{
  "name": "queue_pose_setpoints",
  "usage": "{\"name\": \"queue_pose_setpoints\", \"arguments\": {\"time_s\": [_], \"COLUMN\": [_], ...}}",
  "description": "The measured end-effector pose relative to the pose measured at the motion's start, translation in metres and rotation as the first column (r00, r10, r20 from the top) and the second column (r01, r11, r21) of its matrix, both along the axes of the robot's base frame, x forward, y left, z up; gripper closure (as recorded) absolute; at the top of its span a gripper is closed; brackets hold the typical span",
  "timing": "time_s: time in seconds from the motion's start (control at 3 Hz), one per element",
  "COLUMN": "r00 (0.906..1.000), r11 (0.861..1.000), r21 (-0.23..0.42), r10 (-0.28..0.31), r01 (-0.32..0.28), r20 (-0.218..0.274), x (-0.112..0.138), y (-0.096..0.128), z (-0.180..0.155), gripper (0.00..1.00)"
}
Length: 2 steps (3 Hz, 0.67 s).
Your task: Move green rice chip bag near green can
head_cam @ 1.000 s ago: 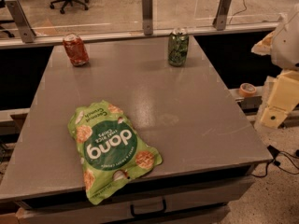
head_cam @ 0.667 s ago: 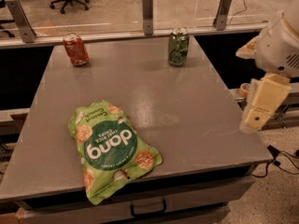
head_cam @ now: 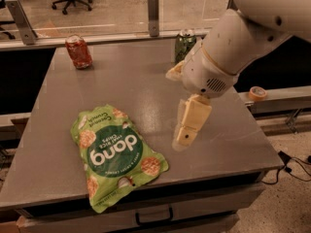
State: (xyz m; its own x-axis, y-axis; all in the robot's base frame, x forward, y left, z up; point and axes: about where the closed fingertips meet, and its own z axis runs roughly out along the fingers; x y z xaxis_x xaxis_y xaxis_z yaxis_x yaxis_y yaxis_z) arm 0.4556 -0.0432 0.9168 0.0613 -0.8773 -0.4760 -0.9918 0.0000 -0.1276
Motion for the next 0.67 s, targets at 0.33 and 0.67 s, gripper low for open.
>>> {"name": "queue_pose_setpoints", "arguments": {"time_s": [0.33,0.67], "r00": [1.0,0.9992], "r11": [1.0,0.998], "r21": [-0.001,0.039], "r10": [0.0,0.041], "r01": [0.0,-0.04], "r20": [0.0,-0.002], "x": [0.0,-0.001], "y": [0.0,0.017], "z": [0.0,-0.005], "gripper": [0.0,0.0]}}
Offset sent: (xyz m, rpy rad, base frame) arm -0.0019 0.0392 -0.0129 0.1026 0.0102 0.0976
